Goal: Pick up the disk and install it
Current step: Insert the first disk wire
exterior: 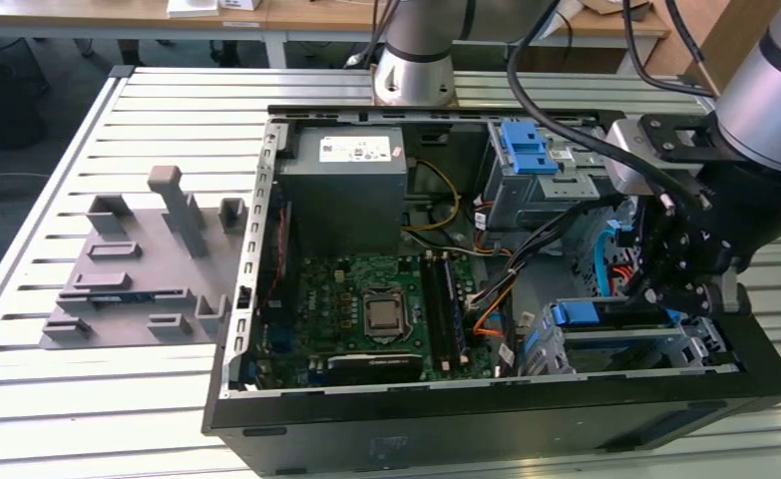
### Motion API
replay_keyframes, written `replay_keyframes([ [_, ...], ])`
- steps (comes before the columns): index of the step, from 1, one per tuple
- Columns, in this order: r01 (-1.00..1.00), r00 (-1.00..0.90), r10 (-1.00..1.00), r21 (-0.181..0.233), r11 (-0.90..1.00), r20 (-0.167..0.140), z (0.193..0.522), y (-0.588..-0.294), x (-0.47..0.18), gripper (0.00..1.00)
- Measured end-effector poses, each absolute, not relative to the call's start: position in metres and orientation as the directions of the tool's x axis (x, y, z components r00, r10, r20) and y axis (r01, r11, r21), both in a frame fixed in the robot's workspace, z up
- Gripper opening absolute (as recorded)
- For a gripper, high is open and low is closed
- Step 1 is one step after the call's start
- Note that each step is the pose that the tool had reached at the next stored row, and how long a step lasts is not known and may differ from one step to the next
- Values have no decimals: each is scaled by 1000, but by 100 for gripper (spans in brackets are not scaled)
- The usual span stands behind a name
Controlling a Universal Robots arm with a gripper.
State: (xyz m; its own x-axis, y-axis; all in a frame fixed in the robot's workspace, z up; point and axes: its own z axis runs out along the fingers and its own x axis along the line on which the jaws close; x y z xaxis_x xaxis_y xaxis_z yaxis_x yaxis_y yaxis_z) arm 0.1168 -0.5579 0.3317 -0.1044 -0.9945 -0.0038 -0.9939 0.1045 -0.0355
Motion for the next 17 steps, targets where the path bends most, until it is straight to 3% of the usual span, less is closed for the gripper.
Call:
replay_keyframes([
  [12,-994,-104,-995,-34,104,-5,330,-558,117,16],
  [17,-994,-104,-995,-33,104,-6,332,-558,117,24],
])
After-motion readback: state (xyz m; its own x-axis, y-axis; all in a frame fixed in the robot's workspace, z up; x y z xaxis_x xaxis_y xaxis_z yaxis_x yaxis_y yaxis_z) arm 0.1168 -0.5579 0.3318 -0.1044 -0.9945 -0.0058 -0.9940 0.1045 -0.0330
